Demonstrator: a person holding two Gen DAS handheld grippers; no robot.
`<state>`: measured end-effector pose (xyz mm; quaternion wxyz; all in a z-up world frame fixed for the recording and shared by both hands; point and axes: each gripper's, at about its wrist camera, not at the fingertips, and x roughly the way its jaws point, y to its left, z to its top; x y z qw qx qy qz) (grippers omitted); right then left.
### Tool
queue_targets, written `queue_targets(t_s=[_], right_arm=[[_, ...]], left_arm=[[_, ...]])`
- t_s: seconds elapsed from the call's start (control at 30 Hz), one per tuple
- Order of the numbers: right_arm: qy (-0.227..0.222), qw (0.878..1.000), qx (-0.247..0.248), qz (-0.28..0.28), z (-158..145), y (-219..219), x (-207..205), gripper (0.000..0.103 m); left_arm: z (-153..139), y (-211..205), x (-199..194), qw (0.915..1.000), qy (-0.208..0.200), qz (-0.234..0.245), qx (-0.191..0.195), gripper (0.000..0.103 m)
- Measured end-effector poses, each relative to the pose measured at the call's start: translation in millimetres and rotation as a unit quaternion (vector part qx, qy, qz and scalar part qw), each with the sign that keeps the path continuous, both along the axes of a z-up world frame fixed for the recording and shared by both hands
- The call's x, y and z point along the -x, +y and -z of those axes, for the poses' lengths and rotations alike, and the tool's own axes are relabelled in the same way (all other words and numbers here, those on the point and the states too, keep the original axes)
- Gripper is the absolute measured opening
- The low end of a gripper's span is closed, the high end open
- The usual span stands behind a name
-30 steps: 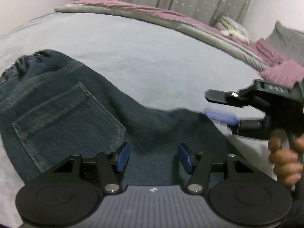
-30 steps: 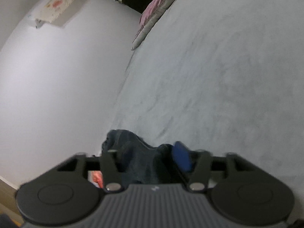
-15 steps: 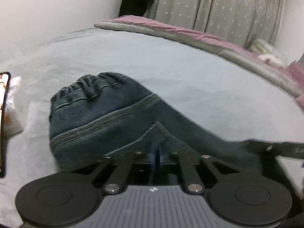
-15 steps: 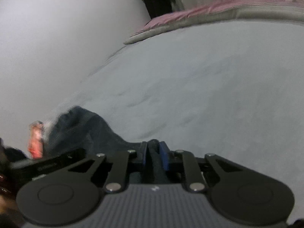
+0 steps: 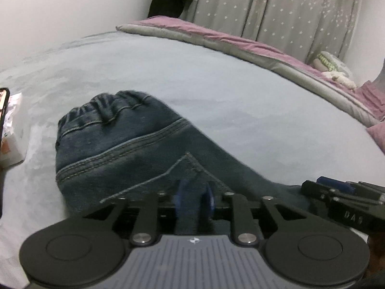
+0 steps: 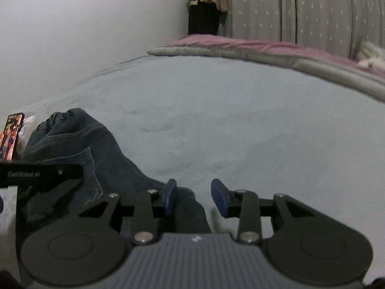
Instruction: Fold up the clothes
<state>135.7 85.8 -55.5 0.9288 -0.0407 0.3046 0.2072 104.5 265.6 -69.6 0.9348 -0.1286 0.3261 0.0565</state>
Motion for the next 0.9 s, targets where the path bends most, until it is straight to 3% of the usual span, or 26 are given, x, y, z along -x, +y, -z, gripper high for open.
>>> queue_targets(t_s=[0.2, 0.47, 0.6, 0.9], right_arm=[[-0.008, 1.0, 0.002, -0.008, -6.3, -10.4, 31.8, 0.034], [0.027, 0.999, 0.022, -0.002, 5.9, -38.4, 69.8, 0.034], [0.046, 0.999, 0.02, 0.018, 10.4, -64.5, 83.8, 0.033], [0.071, 0.995, 0.02, 0.067, 3.8, -123.5, 115.0, 0.035]], left_arm=[[-7.7, -33.7, 5.6, 0.9978, -0.023, 0.06, -0.017, 0.031], [-3.1, -82.5, 11.0, 0.9887, 0.003, 0.139, -0.056, 0.032], [5.0, -92.9, 10.7, 0.9868, 0.044, 0.137, -0.074, 0.035], [-0.5, -100.8, 12.6, 0.9885, 0.069, 0.112, -0.074, 0.038]])
